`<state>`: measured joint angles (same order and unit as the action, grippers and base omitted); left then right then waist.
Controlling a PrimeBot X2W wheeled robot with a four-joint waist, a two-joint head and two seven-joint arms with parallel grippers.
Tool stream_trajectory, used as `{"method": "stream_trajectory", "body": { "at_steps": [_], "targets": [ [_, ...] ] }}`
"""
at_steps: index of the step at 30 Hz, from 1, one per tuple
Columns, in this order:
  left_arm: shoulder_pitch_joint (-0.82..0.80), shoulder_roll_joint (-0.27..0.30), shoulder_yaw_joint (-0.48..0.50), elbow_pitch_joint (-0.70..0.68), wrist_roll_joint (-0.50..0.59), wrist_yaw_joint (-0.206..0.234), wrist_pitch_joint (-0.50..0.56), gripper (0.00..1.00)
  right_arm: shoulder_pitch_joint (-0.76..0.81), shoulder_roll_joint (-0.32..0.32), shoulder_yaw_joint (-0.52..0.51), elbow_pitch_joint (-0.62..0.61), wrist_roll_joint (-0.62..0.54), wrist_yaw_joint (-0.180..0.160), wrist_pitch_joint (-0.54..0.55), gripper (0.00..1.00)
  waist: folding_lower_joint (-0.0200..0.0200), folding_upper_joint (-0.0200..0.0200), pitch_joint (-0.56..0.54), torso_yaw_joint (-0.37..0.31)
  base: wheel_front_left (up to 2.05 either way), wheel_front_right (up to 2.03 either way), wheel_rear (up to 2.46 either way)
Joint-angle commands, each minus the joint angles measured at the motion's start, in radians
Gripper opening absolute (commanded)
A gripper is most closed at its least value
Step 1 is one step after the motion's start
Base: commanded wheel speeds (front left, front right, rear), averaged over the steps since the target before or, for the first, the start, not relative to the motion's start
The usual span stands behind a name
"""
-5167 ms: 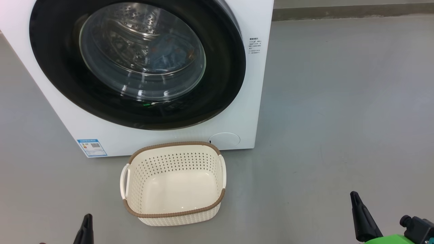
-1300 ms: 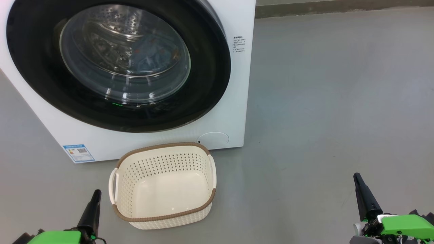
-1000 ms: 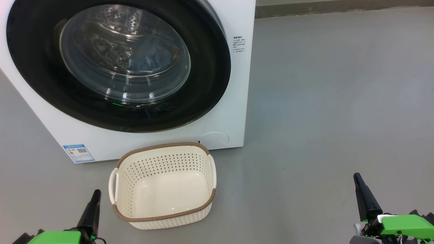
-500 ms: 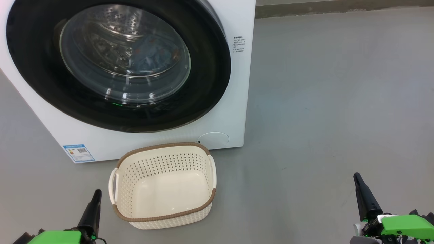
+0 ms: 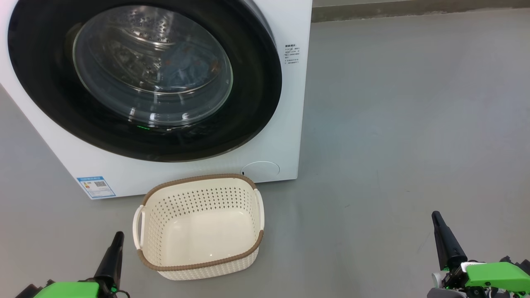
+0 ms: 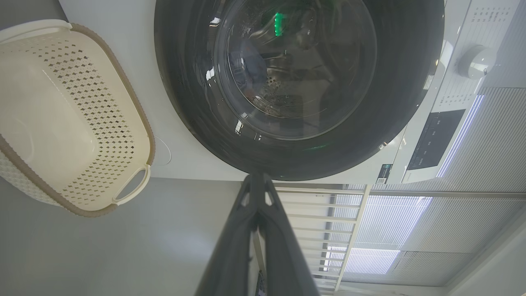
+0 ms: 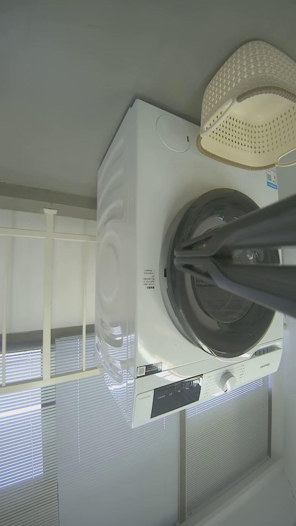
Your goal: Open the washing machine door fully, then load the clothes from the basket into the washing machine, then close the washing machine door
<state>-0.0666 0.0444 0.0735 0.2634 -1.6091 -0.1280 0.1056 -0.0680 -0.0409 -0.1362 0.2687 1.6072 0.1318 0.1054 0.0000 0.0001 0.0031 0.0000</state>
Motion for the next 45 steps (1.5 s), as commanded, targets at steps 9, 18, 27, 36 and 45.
{"method": "stream_trajectory", "body": {
  "at_steps": [9,18,27,36,45],
  "targets": [
    [-0.041,0.010,0.035,-0.018,-0.004,-0.003,0.004,0.00,-0.040,-0.010,0.022,-0.024,0.001,-0.001,0.008,0.00,0.0000,-0.0001,0.000,0.000,0.00,0.00,0.00],
    [-0.041,0.010,0.036,-0.018,-0.003,-0.003,0.004,0.00,-0.040,-0.010,0.022,-0.024,0.001,-0.001,0.008,0.00,0.0000,-0.0001,0.000,0.000,0.00,0.00,0.00],
    [-0.041,0.009,0.037,-0.018,-0.002,-0.003,0.005,0.00,-0.040,-0.010,0.022,-0.024,0.001,-0.001,0.008,0.00,0.0000,-0.0001,0.000,0.000,0.00,0.00,0.00],
    [-0.041,0.009,0.037,-0.018,-0.002,-0.003,0.005,0.00,-0.040,-0.010,0.022,-0.024,0.001,-0.001,0.008,0.00,0.0000,-0.0001,0.000,0.000,0.00,0.00,0.00],
    [-0.041,0.008,0.038,-0.018,-0.001,-0.003,0.006,0.00,-0.040,-0.010,0.022,-0.024,0.001,-0.001,0.008,0.00,0.0000,-0.0001,0.000,0.000,0.00,0.00,0.00]
  ]
}}
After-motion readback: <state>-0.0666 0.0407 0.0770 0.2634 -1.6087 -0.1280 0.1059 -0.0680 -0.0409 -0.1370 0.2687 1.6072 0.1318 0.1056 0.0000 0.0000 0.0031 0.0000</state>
